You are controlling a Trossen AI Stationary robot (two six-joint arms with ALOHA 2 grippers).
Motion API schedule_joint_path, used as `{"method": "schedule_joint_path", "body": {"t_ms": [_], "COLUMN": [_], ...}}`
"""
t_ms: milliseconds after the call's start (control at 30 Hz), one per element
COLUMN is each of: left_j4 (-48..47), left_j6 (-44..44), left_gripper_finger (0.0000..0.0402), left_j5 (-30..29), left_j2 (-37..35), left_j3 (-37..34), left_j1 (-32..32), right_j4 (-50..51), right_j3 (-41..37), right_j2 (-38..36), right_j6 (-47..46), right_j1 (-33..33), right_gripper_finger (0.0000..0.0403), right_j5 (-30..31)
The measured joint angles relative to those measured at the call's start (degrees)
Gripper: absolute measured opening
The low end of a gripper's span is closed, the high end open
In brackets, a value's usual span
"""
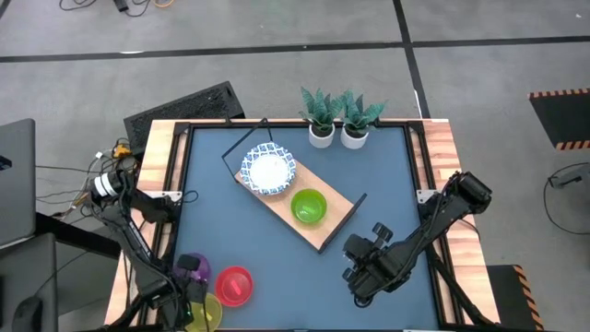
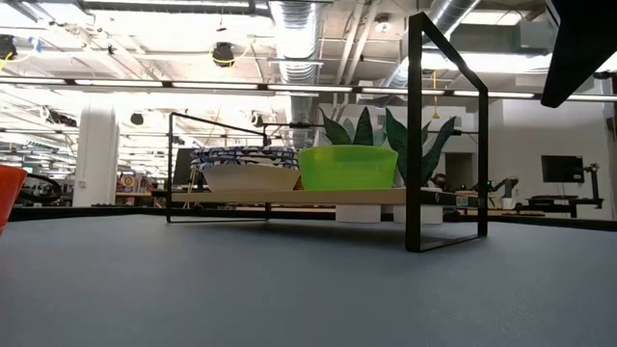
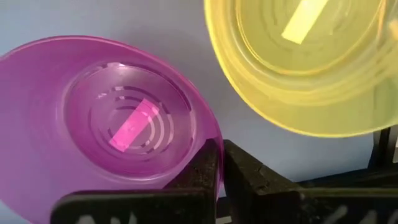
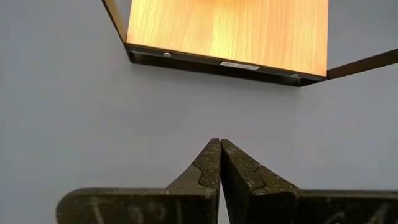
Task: Place and stack bowls onto a shelf
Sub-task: Stack the purple bowl on top of the green bowl on the shelf
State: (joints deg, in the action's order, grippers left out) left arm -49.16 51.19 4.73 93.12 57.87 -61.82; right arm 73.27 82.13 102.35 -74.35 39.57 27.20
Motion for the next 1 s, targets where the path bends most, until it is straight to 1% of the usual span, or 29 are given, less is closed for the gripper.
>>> {"method": "schedule_joint_path", "body": {"t_ms": [233,433,567,667,800,1000], "left_j4": [-3.4,-8.8,-12.5,-13.4,-11.8,-8.6], "left_j6": [-1.1,-0.8,0.6,1.0,0.0,-5.7], "left_gripper_finger": [0.0000,0.0000,0.0000,0.0000,0.0000,0.0000], "left_j5": [-0.3,-1.2,-5.2,-8.6,-13.1,-18.5], "left_j2": [-2.6,-7.8,-12.1,-15.3,-19.3,-23.3], "left_j3": [0.0,0.0,0.0,0.0,0.0,1.2], "left_j1": [3.5,7.4,11.1,14.2,18.8,25.5], "right_j4": [0.8,1.0,1.0,0.9,0.9,0.5], "right_j3": [0.0,0.0,0.0,0.0,0.0,0.0], "right_j2": [0.0,0.0,0.0,0.0,0.0,0.0], "right_j6": [-0.1,-0.2,-0.2,-0.2,-0.2,-0.2], "right_j1": [0.0,0.0,0.1,0.1,0.1,0.2], "right_gripper_finger": [0.0031,0.0031,0.0031,0.0031,0.0031,0.0031], "right_j5": [0.4,1.6,1.6,1.7,2.2,2.5]}}
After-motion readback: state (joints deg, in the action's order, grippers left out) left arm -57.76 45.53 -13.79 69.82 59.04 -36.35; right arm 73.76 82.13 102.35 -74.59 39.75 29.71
